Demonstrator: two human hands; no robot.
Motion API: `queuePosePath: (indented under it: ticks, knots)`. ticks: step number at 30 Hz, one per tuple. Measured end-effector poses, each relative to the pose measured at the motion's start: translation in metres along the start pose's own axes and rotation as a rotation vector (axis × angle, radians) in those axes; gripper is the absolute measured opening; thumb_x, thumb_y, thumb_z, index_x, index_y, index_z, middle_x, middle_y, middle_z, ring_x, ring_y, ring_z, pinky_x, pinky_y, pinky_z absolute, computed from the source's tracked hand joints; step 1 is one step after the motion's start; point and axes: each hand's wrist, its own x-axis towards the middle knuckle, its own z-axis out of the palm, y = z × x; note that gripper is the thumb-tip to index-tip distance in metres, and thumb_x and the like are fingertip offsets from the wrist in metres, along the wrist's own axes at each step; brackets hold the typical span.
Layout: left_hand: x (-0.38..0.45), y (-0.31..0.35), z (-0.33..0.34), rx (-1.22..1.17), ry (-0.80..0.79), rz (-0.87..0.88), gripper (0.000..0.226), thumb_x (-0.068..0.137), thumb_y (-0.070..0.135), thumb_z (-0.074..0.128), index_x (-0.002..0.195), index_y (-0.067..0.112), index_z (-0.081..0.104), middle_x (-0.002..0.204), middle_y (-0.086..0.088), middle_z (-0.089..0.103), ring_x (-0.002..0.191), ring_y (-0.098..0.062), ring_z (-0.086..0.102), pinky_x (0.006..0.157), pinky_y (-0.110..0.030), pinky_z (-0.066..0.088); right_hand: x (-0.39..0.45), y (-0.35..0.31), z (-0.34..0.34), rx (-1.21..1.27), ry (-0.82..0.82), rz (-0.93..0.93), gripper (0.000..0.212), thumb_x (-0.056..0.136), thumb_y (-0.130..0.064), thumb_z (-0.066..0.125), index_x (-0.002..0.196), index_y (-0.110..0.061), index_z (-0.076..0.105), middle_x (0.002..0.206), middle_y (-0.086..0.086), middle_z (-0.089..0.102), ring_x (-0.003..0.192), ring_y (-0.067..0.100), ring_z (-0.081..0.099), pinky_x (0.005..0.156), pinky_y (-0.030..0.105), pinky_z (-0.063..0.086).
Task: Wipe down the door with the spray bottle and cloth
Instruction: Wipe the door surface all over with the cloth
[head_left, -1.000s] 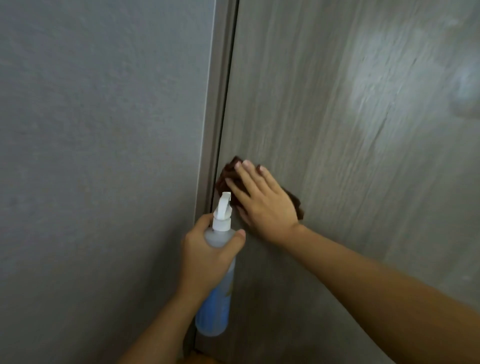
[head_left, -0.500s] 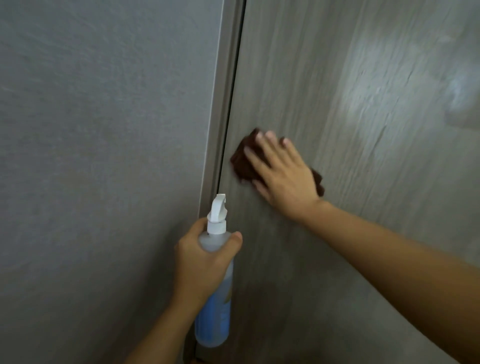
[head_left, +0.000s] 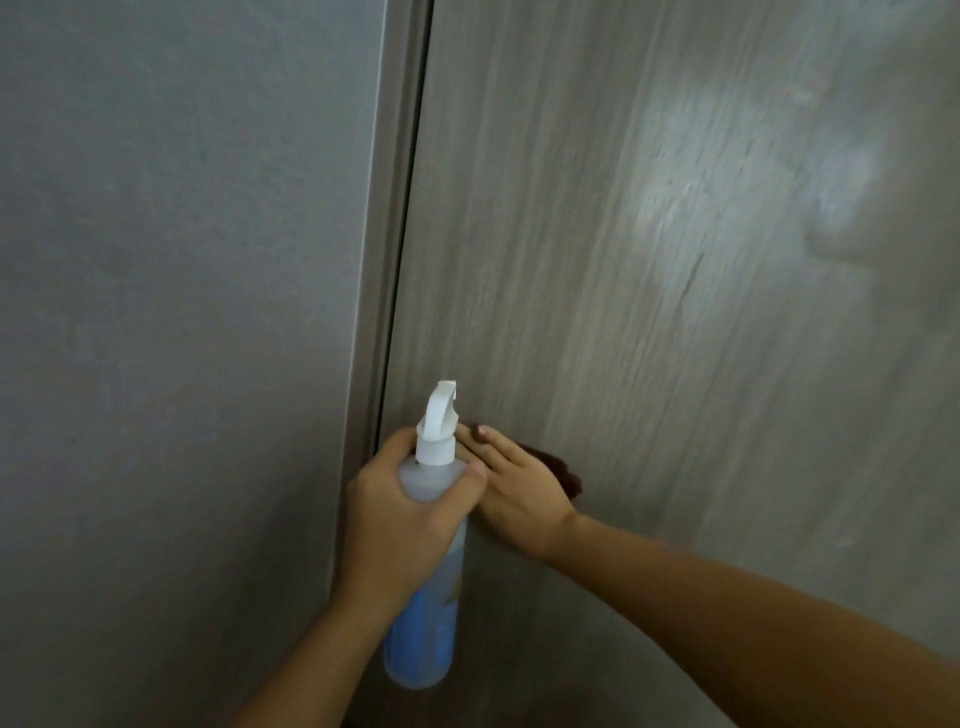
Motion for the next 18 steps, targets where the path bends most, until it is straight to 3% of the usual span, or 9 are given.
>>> queuePosePath:
  ticks: [5, 7, 11, 14, 18]
  knots:
    - [0.0, 0.009, 0.002, -0.043, 0.013, -0.034, 0.034, 0.071, 0.052, 0.077, 0.096, 0.029, 0.072, 0.085, 0.003, 0.075, 0.078, -0.017, 0.074, 0.072, -0.045, 0.064, 0.013, 0.051, -0.025, -0.042, 0.096, 0.061, 0.054, 0.098, -0.03, 0.053, 0.151, -0.021, 0.05, 0.164, 0.013, 0.032, 0.15, 0.032, 0.035, 0.126, 0.045, 0.015]
    - [0.0, 0.012, 0.003, -0.059, 0.017, -0.054, 0.03, 0.07, 0.052, 0.078, 0.086, 0.028, 0.071, 0.077, -0.001, 0.072, 0.071, -0.019, 0.072, 0.066, -0.044, 0.062, 0.019, 0.09, -0.051, -0.063, 0.139, 0.174, 0.057, 0.096, -0.034, 0.052, 0.152, -0.02, 0.05, 0.162, 0.016, 0.037, 0.149, 0.035, 0.037, 0.125, 0.047, 0.016]
    - [-0.01, 0.015, 0.01, -0.077, -0.033, -0.054, 0.033, 0.07, 0.051, 0.078, 0.083, 0.022, 0.069, 0.071, -0.003, 0.069, 0.064, -0.021, 0.069, 0.059, -0.039, 0.059, 0.01, 0.161, -0.097, -0.086, 0.203, 0.525, 0.062, 0.104, -0.041, 0.049, 0.16, -0.02, 0.034, 0.167, 0.018, 0.024, 0.155, 0.037, 0.022, 0.127, 0.047, 0.005]
    - [-0.02, 0.014, 0.026, -0.076, -0.058, -0.077, 0.031, 0.071, 0.048, 0.081, 0.086, 0.023, 0.07, 0.07, 0.0, 0.07, 0.062, -0.015, 0.069, 0.057, -0.033, 0.057, -0.002, 0.165, -0.104, -0.045, 0.219, 0.69, 0.061, 0.107, -0.042, 0.042, 0.162, -0.02, 0.027, 0.169, 0.016, 0.018, 0.158, 0.035, 0.012, 0.127, 0.048, 0.005]
    - [-0.028, 0.013, 0.052, -0.083, -0.081, -0.066, 0.032, 0.069, 0.046, 0.082, 0.085, 0.022, 0.069, 0.068, 0.004, 0.069, 0.06, -0.013, 0.067, 0.058, -0.034, 0.056, -0.012, 0.13, -0.083, -0.016, 0.202, 0.64, 0.06, 0.106, -0.039, 0.048, 0.16, -0.019, 0.034, 0.168, 0.017, 0.021, 0.157, 0.038, 0.013, 0.125, 0.054, 0.016]
